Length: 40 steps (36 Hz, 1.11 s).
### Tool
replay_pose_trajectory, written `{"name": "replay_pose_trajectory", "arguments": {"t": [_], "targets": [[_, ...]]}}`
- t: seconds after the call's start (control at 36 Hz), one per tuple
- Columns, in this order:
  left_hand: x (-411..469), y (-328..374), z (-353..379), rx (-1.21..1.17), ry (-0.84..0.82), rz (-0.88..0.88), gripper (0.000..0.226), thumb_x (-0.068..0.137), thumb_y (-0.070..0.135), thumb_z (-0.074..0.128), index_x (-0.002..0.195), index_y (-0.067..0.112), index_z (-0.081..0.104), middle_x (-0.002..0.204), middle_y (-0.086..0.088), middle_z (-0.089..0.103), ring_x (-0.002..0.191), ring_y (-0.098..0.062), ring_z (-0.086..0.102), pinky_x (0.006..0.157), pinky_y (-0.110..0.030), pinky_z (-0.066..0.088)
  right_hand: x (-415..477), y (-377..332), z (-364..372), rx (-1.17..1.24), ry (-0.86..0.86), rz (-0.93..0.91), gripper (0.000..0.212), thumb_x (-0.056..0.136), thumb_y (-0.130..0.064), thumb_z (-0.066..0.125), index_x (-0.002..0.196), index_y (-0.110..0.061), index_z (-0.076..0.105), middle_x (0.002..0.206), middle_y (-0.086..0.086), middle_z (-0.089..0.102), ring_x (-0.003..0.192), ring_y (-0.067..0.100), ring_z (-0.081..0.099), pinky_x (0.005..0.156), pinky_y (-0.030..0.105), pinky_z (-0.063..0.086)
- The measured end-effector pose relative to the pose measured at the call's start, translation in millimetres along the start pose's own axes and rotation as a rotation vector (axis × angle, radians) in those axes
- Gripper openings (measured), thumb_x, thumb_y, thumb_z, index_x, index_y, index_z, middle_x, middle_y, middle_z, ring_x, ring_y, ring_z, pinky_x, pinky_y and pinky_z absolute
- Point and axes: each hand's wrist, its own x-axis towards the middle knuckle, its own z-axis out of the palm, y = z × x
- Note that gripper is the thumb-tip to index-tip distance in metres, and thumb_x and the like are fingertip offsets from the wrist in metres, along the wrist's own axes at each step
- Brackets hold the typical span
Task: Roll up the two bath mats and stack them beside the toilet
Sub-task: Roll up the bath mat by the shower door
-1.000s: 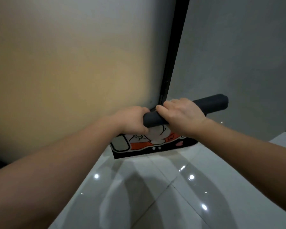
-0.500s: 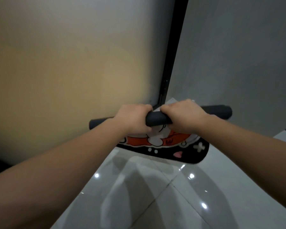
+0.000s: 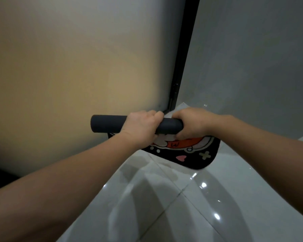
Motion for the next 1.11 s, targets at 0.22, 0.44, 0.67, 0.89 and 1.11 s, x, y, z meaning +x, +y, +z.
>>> {"name": "replay_pose_trajectory", "arguments": {"t": [0.22, 0.44, 0.67, 0.89, 1.11], "targets": [[7.5, -12.8, -0.3, -0.599, -0.422, -0.160, 0.079, 0.055, 0.053, 0.074, 0.124, 0.029, 0.045, 0.107, 0.002, 0.064, 0.093, -0.022, 0.062, 0.084, -0.038, 0.052, 1.5, 8.8, 25.9, -0.510, 0.493, -0.359, 0.022, 0.076, -0.021, 0.065, 0.094, -0.014, 0.054, 0.082, 0.008, 0.063, 0.067, 0.031, 0.060, 0.056, 0.039, 0.049], [-1.2, -6.8, 9.0, -0.123, -0.110, -0.074, 0.037, 0.074, 0.037, 0.065, 0.104, 0.022, 0.048, 0.100, -0.003, 0.065, 0.095, -0.028, 0.062, 0.067, -0.032, 0.038, 8.3, 2.8, 21.5, -0.329, 0.317, -0.204, 0.038, 0.074, -0.041, 0.065, 0.106, -0.024, 0.054, 0.097, 0.002, 0.063, 0.086, 0.027, 0.062, 0.066, 0.035, 0.045], [-1.8, 2.6, 16.2, -0.006, 0.013, 0.039, 0.043, 0.078, 0.040, 0.063, 0.113, 0.022, 0.045, 0.109, 0.000, 0.060, 0.097, -0.026, 0.060, 0.067, -0.034, 0.036, 3.2, 0.7, 7.3, 0.084, -0.065, -0.005, 0.029, 0.066, -0.040, 0.077, 0.086, -0.031, 0.057, 0.078, -0.006, 0.064, 0.074, 0.020, 0.061, 0.058, 0.029, 0.043], [1.9, -14.1, 10.0, -0.580, -0.442, -0.163, 0.053, 0.062, 0.051, 0.075, 0.108, 0.033, 0.056, 0.097, 0.010, 0.067, 0.088, -0.016, 0.063, 0.081, -0.035, 0.053, 0.7, 11.6, 32.3, -0.548, 0.537, -0.344, 0.031, 0.060, -0.025, 0.076, 0.080, -0.014, 0.056, 0.066, 0.004, 0.061, 0.055, 0.028, 0.060, 0.047, 0.027, 0.031], [-4.5, -7.8, 23.7, -0.139, -0.109, -0.015, 0.036, 0.078, 0.045, 0.061, 0.106, 0.024, 0.050, 0.102, 0.001, 0.066, 0.094, -0.026, 0.063, 0.068, -0.033, 0.041, 3.9, 3.2, 21.0, -0.222, 0.146, -0.125, 0.039, 0.071, -0.043, 0.066, 0.104, -0.028, 0.052, 0.090, -0.004, 0.059, 0.085, 0.023, 0.059, 0.064, 0.029, 0.035]]}}
